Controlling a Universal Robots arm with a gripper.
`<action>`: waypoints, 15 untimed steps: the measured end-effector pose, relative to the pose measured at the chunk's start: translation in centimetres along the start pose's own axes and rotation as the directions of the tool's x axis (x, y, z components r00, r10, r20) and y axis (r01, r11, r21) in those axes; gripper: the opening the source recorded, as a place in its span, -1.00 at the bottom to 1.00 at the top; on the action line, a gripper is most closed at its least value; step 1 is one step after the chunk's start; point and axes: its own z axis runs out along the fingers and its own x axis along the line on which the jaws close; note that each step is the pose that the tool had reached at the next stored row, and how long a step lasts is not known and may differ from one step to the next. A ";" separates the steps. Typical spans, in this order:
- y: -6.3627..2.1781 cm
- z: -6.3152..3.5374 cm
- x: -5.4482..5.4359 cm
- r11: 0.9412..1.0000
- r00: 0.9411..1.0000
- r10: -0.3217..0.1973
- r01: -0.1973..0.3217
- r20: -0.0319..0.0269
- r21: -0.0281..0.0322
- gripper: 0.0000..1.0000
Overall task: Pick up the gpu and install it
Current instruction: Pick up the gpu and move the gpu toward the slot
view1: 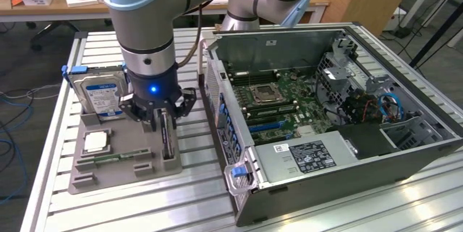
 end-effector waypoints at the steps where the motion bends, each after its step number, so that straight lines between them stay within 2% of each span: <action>1: 0.00 0.08 0.0 1.000 1.000 0.000 0.000 0.000 0.000 -0.06; 15: 0.52 0.39 0.0 1.000 1.000 0.000 0.000 0.000 0.000 -0.06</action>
